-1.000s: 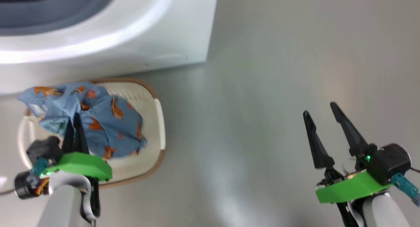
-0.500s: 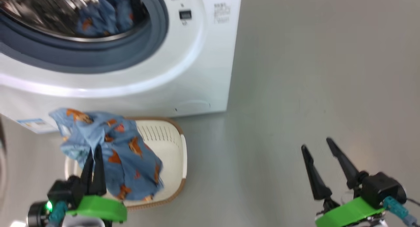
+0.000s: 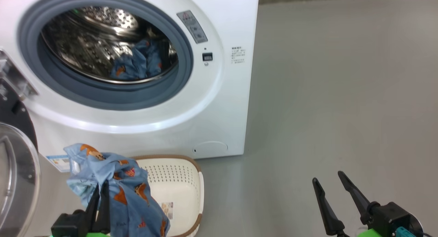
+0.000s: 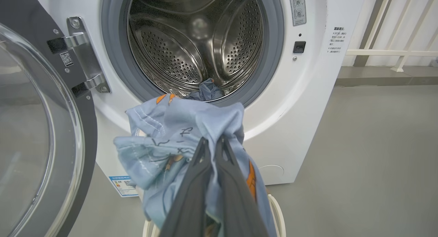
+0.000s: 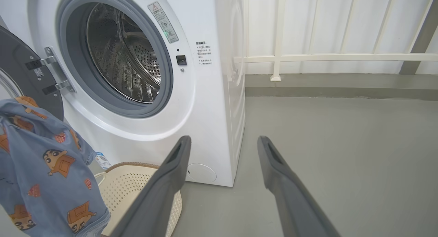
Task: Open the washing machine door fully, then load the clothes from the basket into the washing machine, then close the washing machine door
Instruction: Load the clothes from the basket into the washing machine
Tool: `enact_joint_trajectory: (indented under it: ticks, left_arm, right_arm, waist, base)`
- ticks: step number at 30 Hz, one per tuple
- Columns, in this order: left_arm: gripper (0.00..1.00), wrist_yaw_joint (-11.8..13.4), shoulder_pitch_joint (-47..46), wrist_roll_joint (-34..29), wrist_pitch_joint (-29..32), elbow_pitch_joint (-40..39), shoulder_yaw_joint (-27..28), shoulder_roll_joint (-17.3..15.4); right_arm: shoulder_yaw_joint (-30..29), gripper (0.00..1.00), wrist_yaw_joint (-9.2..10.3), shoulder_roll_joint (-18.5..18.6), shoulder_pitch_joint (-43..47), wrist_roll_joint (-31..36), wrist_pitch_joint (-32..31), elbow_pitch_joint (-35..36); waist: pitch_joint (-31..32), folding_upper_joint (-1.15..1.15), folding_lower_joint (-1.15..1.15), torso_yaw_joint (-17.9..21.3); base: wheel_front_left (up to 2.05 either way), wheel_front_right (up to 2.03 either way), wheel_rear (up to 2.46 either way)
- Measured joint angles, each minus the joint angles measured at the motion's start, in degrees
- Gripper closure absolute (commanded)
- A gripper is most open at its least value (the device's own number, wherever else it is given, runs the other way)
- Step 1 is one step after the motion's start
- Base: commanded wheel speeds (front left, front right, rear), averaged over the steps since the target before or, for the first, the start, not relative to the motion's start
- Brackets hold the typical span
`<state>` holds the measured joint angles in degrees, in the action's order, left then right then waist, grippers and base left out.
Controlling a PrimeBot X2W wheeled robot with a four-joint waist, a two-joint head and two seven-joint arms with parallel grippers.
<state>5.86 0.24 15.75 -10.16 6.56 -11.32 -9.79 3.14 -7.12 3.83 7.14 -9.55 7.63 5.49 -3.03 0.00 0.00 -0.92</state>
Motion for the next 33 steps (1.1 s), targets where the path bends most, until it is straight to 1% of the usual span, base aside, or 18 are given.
enact_joint_trajectory:
  ticks: [6,11,33]
  left_arm:
    - [1.00,0.0,2.2,0.0,1.1,-1.9,-0.2,-0.5]
    - [1.00,0.5,3.1,0.1,1.6,-3.0,-0.3,-0.8]
    - [1.00,0.5,3.1,1.5,2.0,-3.0,-1.0,-1.0]
  right_arm:
    - [-0.1,0.00,0.00,-0.4,2.0,0.5,-0.6,1.2]
    - [-0.2,0.00,0.00,-0.7,2.6,0.6,-1.0,1.7]
    - [-0.3,0.00,-0.01,-1.1,2.6,0.8,-1.0,2.0]
  waist:
    - [2.7,0.00,0.00,-0.2]
    - [3.8,0.00,0.00,-0.2]
    - [3.8,0.00,0.00,-0.6]
  base:
    - [0.00,0.00,0.00]
    - [0.00,0.00,0.00]
    - [0.00,0.00,0.00]
